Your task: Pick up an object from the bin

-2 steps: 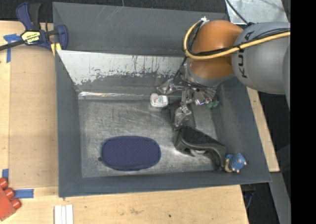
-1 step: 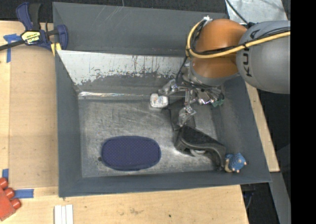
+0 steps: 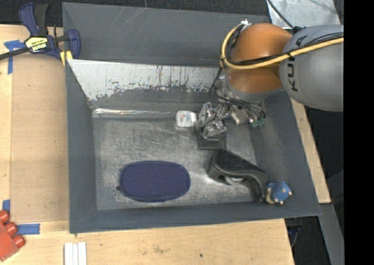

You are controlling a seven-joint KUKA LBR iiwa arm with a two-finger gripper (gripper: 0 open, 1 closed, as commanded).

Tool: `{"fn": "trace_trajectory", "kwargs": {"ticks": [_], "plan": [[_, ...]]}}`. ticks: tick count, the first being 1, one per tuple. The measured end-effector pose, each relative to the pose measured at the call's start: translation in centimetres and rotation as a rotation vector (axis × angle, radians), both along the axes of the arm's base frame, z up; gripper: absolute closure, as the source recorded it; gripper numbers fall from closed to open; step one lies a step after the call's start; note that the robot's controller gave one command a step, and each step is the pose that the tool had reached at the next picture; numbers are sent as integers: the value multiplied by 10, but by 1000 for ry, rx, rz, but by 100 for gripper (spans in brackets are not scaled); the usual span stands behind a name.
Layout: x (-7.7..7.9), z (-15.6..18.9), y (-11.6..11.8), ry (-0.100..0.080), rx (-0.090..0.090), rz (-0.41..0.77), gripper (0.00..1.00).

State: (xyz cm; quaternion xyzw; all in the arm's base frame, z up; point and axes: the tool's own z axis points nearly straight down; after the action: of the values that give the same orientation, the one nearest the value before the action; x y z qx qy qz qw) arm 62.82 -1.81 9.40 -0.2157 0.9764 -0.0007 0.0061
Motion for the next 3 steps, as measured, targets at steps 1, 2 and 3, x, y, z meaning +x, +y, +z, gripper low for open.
{"fn": "trace_trajectory", "kwargs": {"ticks": [1,2,3], "plan": [[-6,-3,-3,31,-6,3,0],[-6,22,-20,5,-3,190,0],[-2,-14,-35,5,-7,722,0]]}}
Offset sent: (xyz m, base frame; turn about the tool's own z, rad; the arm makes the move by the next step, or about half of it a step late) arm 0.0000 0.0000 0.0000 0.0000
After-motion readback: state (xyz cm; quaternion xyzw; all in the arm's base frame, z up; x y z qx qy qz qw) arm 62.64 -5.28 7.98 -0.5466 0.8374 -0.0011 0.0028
